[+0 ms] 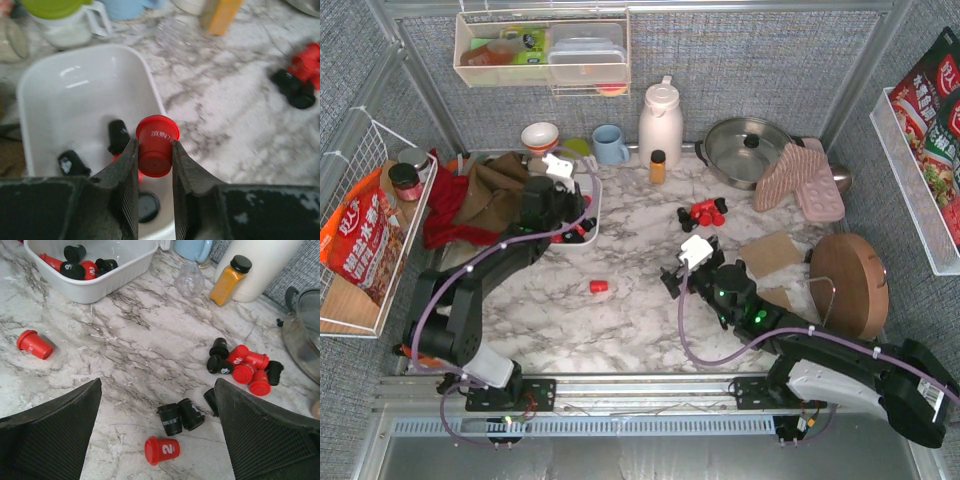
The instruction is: Mix the coffee capsules in the storage basket
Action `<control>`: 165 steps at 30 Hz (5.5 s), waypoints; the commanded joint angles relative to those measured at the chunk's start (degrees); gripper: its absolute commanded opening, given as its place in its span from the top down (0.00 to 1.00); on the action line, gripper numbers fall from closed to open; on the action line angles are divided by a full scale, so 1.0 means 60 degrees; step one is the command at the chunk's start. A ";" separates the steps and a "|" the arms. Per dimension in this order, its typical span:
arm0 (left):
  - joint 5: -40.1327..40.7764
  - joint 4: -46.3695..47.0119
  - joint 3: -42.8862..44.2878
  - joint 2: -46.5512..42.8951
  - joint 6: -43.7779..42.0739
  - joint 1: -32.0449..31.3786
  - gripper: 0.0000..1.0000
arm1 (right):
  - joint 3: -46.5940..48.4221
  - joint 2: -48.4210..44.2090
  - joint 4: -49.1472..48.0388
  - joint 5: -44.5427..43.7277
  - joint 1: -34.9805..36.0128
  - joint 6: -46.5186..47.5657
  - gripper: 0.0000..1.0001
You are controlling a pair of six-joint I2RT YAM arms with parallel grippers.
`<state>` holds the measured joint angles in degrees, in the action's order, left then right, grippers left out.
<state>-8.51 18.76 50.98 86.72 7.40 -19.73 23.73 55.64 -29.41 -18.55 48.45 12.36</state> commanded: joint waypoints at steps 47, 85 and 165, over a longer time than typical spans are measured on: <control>0.5958 -0.4629 -0.1707 -0.0932 0.5637 -0.4794 0.22 | 0.1641 0.2036 0.3094 0.0384 -0.1577 -0.3481 0.01; 0.6751 -0.3582 -0.1709 -0.0699 0.5603 -0.5062 0.55 | 0.2437 0.4057 0.5723 -0.1623 -0.2207 -1.0810 0.25; 0.2064 -0.1557 -0.1639 -0.2569 0.2764 -0.1244 0.01 | 0.0312 0.2284 -0.0149 0.1390 -0.1996 -0.6779 0.94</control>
<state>10.11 5.91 42.06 71.40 28.86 -25.74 32.84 74.78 -2.83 -20.01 36.36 -47.00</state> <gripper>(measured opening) 0.992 0.326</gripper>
